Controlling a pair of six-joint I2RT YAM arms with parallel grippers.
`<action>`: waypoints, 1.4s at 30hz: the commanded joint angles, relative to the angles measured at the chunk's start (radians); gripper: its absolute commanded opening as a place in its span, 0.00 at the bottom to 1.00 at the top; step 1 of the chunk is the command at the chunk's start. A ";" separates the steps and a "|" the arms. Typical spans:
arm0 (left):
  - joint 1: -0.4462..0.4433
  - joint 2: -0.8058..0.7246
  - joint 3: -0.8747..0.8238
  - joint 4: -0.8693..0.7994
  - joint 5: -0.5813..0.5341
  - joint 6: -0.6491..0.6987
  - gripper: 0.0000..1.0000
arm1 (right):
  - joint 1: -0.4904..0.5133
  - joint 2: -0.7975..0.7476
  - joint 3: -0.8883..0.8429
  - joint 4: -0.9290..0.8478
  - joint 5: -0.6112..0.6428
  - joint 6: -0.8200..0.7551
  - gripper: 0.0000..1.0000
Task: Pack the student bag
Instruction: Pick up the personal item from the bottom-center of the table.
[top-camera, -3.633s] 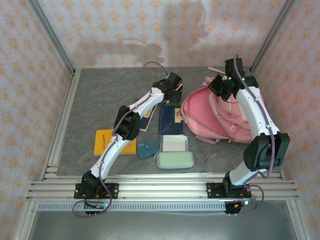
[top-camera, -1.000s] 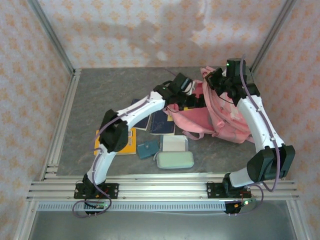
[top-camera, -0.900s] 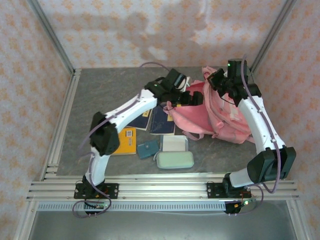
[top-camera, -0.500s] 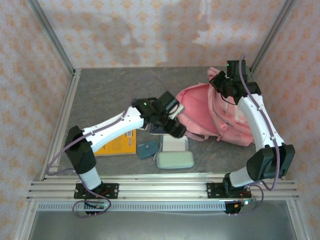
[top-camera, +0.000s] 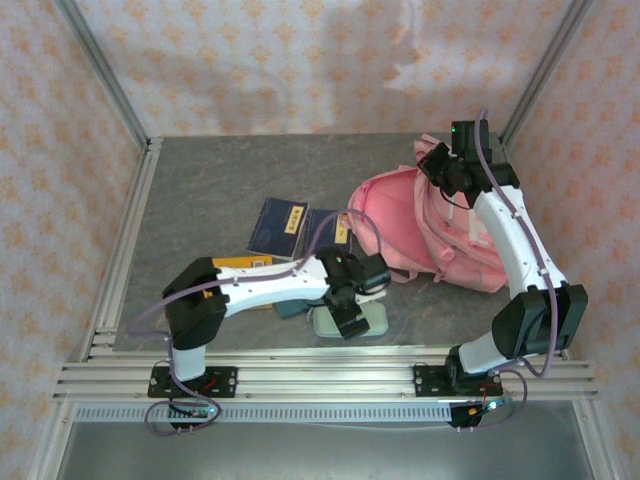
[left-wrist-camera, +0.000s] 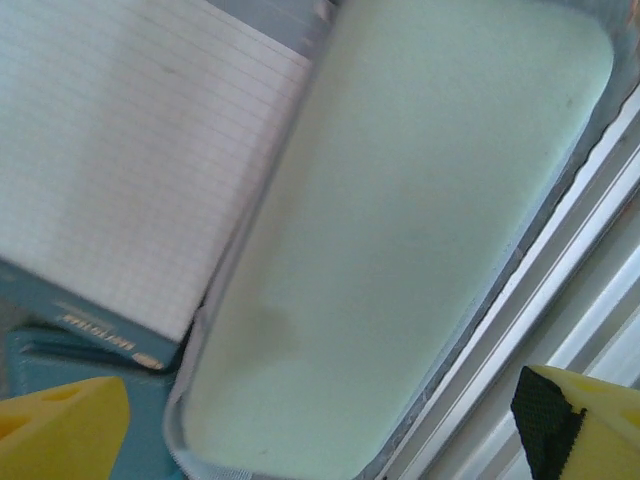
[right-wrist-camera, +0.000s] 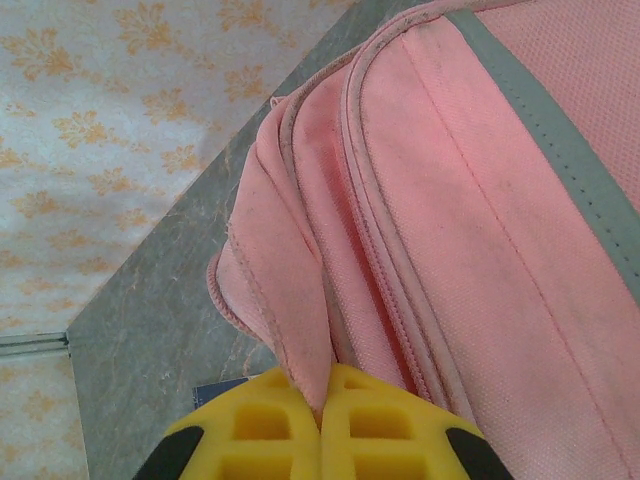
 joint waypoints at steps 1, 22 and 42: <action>-0.047 0.036 0.033 -0.039 -0.122 0.038 1.00 | -0.020 -0.022 -0.014 -0.002 0.038 -0.002 0.00; -0.081 0.184 0.012 0.062 -0.349 0.014 0.89 | -0.032 -0.015 -0.071 0.063 -0.053 0.066 0.00; 0.044 -0.147 -0.007 0.057 -0.240 -0.079 0.63 | -0.032 -0.015 -0.005 -0.002 -0.011 0.014 0.00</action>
